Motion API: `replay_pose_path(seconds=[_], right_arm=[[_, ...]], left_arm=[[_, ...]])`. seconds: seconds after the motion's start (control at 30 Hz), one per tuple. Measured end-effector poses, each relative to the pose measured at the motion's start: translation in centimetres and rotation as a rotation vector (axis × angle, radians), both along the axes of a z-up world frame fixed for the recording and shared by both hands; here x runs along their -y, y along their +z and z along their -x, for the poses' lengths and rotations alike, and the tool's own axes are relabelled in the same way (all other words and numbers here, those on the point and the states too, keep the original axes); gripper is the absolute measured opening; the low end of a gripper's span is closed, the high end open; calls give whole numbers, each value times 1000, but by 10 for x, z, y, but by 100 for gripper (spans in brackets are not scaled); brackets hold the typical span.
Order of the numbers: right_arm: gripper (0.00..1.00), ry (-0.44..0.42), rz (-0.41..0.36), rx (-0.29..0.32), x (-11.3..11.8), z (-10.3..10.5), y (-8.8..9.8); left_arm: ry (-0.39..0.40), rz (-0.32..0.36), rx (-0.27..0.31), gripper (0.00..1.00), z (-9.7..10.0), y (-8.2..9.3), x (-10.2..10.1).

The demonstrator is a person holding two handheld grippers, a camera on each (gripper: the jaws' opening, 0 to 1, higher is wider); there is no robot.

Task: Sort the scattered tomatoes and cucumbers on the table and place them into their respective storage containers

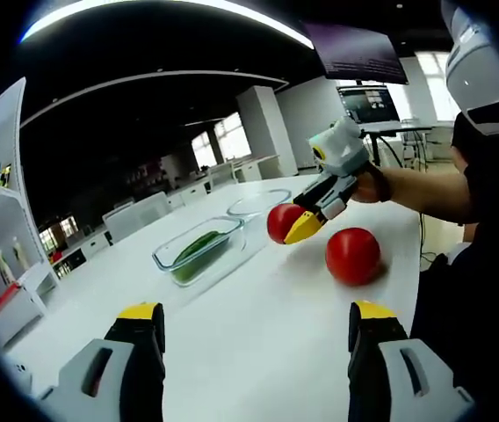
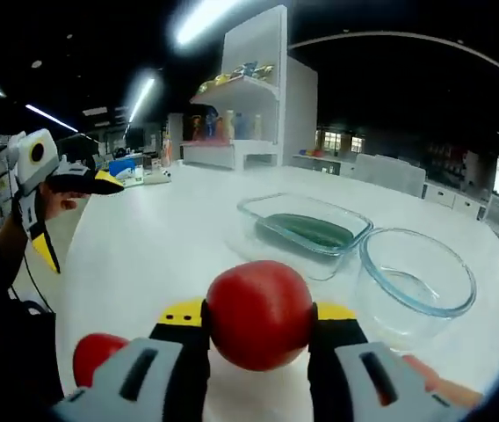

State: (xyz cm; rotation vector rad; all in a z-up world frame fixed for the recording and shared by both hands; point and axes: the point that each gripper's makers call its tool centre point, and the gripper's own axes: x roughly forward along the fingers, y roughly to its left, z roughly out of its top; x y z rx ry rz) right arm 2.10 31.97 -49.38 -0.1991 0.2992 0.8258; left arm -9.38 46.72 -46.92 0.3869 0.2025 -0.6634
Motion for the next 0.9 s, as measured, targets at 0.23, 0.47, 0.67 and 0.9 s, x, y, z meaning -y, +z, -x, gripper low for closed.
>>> replay_pose_path(seconds=[0.23, 0.47, 0.67, 0.9], right_arm=[[39, -23, -68, 24, 28, 14, 36], [39, -45, -105, 45, 59, 37, 62], [39, -97, -77, 52, 87, 49, 63], [39, -111, -94, 35, 98, 51, 61]], left_arm=[[6, 4, 6, 86, 0, 3, -3], [7, 5, 9, 86, -2, 4, -5], [-11, 10, 15, 86, -3, 8, 1], [-19, 6, 17, 86, -3, 9, 4]])
